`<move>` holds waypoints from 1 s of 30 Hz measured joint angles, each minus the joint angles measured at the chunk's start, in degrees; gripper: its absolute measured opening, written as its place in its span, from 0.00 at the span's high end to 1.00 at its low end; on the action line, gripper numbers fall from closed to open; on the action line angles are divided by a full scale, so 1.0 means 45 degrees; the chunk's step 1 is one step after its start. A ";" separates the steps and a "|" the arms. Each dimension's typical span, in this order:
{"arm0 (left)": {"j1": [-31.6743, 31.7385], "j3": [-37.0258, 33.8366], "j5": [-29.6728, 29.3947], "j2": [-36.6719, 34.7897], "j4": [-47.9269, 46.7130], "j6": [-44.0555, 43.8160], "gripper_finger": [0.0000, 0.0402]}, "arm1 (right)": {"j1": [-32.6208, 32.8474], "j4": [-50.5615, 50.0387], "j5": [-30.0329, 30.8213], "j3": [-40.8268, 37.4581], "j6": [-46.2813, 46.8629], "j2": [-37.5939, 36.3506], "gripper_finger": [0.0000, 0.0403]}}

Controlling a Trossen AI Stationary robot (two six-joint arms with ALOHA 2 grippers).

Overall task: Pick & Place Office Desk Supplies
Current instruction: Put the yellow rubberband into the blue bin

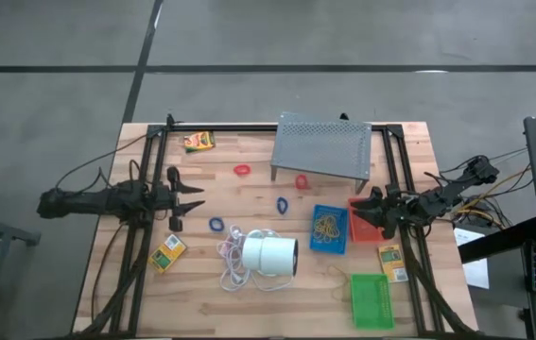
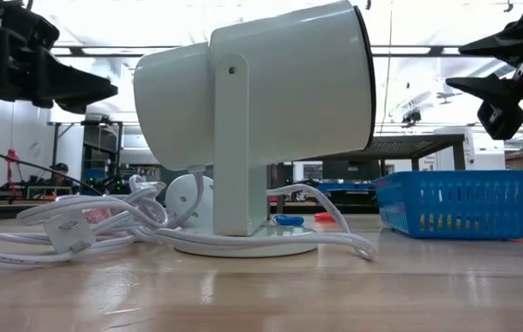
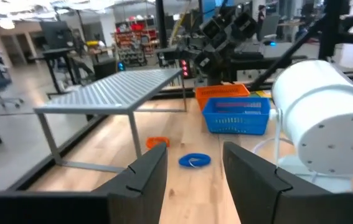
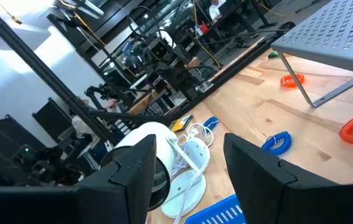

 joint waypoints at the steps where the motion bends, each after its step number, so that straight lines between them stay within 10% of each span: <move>1: 0.0000 0.0030 0.0087 0.0039 -0.0094 -0.0094 0.60 | 0.0000 0.0000 0.0000 0.0000 0.0000 0.0005 0.54; 30: 0.0000 0.0025 0.0085 0.0139 -0.0121 -0.0203 0.60 | -0.0005 0.0000 0.0010 0.0000 0.0000 0.0000 0.54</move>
